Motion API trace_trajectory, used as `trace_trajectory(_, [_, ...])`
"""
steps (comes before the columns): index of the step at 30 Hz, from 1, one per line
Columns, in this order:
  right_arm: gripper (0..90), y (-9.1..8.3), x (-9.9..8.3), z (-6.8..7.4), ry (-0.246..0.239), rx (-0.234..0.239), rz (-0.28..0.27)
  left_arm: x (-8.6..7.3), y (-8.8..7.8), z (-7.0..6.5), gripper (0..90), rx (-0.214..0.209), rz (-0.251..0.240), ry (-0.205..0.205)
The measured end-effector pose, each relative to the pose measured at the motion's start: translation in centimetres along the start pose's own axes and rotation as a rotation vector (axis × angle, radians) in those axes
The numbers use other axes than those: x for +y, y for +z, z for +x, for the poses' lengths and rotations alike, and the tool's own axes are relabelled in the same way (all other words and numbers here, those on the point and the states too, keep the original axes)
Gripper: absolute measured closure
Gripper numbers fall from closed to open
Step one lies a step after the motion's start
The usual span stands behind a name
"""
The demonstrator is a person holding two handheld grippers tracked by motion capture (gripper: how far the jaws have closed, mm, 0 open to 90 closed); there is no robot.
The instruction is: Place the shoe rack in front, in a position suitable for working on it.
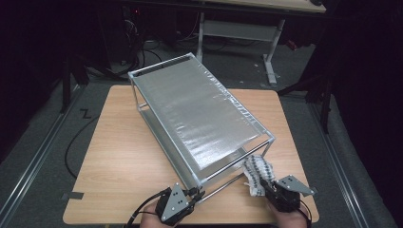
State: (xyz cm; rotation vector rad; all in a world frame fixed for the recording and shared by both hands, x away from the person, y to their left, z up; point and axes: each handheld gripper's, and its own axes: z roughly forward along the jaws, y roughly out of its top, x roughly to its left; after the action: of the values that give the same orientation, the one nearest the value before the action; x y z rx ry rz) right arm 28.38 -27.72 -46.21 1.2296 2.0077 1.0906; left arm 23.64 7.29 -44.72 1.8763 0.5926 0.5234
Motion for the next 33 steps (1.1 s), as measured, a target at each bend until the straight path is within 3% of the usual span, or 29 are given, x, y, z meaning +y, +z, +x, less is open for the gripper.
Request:
trace_trajectory(1, [76.0, 0.0, 0.0, 0.0, 0.0, 0.0, 0.0, 0.0, 0.0, 0.1, 79.2, 0.003, -0.001, -0.001])
trace_trajectory(9, [76.0, -4.9, 3.3, -0.1, -0.013, -0.036, -0.2, -0.1, -0.1, 0.2, 79.1, 0.016, 0.001, -0.008])
trace_trajectory(17, [76.1, -7.4, 6.0, -0.2, -0.015, -0.045, -0.323, -0.5, -0.8, 0.0, 78.4, 0.037, 0.0, -0.007])
trace_trajectory(20, [76.0, -7.4, 6.8, 0.1, -0.025, -0.046, -0.344, -0.8, -1.0, -0.1, 74.3, 0.056, 0.005, 0.002])
trace_trajectory(23, [76.0, -7.1, 7.4, 0.4, -0.023, -0.036, -0.351, -1.4, -1.0, -0.1, 64.4, 0.068, 0.024, 0.001])
trace_trajectory(30, [76.0, -5.5, 9.1, 1.1, -0.025, -0.019, -0.335, -1.9, -1.8, 0.2, 57.0, 0.038, 0.069, 0.004])
trace_trajectory(33, [75.9, -4.7, 9.1, 1.3, -0.028, -0.033, -0.321, -2.4, -1.6, 0.2, 56.2, 0.011, 0.046, -0.007])
